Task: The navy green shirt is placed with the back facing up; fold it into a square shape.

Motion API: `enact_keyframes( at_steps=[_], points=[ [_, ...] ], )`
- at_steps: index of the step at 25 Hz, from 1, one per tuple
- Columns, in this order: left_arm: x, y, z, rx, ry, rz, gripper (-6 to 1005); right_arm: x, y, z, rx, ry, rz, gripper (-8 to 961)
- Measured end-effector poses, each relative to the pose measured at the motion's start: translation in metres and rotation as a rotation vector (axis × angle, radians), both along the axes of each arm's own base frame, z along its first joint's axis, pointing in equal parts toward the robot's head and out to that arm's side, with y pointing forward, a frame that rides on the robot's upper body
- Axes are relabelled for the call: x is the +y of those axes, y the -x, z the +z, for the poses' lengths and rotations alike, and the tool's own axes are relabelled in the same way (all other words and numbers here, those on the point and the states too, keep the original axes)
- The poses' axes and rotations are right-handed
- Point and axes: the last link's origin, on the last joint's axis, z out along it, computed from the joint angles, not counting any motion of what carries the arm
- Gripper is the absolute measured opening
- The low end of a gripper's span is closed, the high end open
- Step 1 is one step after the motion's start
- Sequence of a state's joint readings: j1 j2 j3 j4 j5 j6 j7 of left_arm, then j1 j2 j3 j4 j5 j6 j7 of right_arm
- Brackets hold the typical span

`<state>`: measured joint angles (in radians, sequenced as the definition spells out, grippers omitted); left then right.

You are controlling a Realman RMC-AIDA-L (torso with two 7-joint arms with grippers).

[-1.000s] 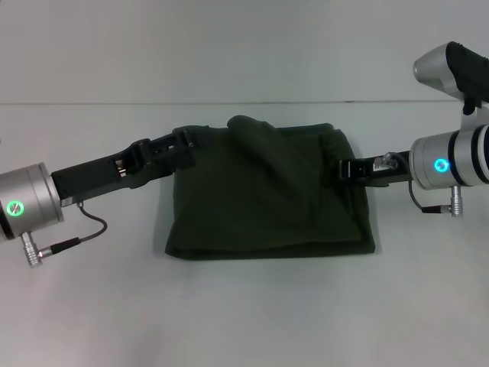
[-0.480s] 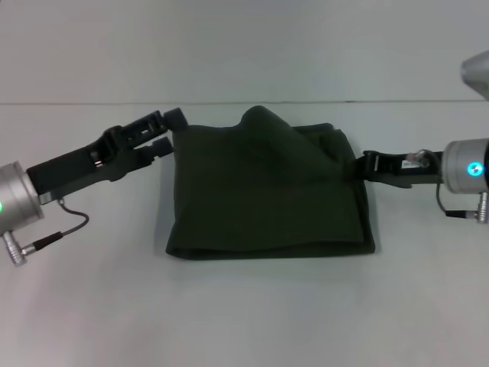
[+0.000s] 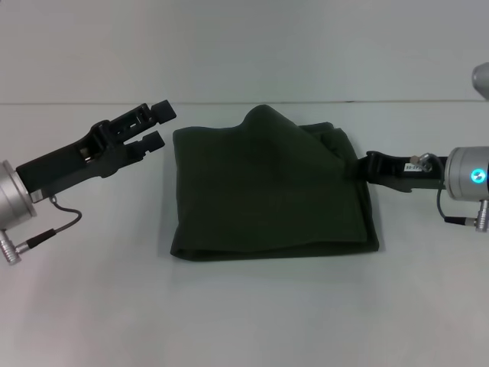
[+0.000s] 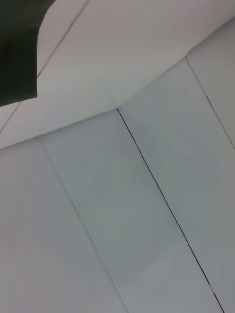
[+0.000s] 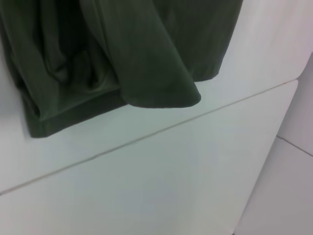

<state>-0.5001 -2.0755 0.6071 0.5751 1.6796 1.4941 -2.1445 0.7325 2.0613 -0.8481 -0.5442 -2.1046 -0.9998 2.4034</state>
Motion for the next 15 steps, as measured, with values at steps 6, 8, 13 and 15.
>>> enact_keyframes(
  at_steps=[6, 8, 13, 15],
  points=[
    [0.0006, -0.0008, 0.0009, -0.006, -0.005, -0.001, 949, -0.0053, -0.0063, -0.0049, 0.006, -0.006, -0.025, 23],
    [0.0013, -0.0016, 0.0012, -0.007, -0.007, -0.003, 949, -0.0069, -0.0065, -0.0069, 0.010, -0.003, -0.027, 23],
    [0.0027, -0.0031, 0.0011, -0.006, -0.007, -0.007, 948, -0.0076, -0.0076, -0.0087, 0.009, -0.010, -0.034, 25],
    [0.0028, -0.0032, 0.0011, -0.006, -0.007, -0.007, 948, -0.0067, -0.0091, -0.0063, 0.006, -0.024, -0.037, 25]
  ],
)
